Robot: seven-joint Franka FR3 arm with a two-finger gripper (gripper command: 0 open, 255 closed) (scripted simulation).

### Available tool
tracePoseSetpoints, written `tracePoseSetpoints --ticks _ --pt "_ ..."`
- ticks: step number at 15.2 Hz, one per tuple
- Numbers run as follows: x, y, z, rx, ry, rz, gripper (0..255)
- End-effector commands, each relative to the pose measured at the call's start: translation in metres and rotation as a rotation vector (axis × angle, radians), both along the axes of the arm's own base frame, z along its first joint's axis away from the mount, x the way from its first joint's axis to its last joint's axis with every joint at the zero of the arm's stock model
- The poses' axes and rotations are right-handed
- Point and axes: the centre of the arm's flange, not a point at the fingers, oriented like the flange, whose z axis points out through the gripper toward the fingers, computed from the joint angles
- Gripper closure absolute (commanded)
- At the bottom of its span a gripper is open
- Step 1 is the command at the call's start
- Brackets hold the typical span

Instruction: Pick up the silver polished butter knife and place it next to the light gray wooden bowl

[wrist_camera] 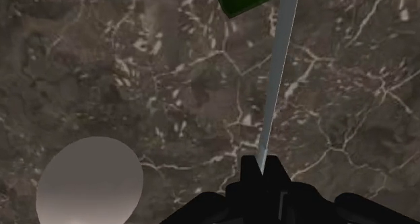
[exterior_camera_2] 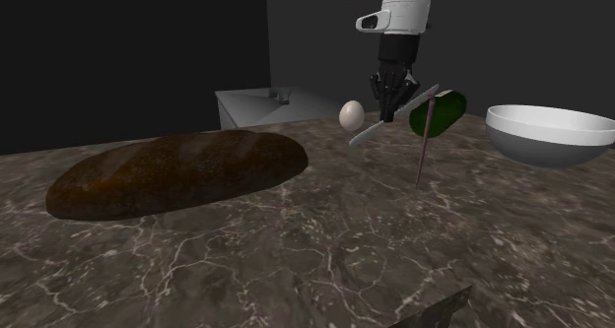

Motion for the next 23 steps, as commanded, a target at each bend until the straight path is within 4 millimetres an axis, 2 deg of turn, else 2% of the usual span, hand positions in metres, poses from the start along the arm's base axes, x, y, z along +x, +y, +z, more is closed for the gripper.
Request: tracePoseSetpoints --ticks 1,10,11,16,20,23 --pt "-0.001 0.002 -0.015 0.006 0.004 0.000 255" --pt "-0.001 0.002 -0.019 0.006 0.004 0.000 255" --pt "-0.001 0.001 -0.018 0.006 0.004 0.000 0" --pt "-0.001 0.002 -0.019 0.006 0.004 0.000 0" --pt "-0.002 0.000 0.031 0.006 0.004 0.000 0" --pt "-0.002 0.000 0.031 0.006 0.004 0.000 0"
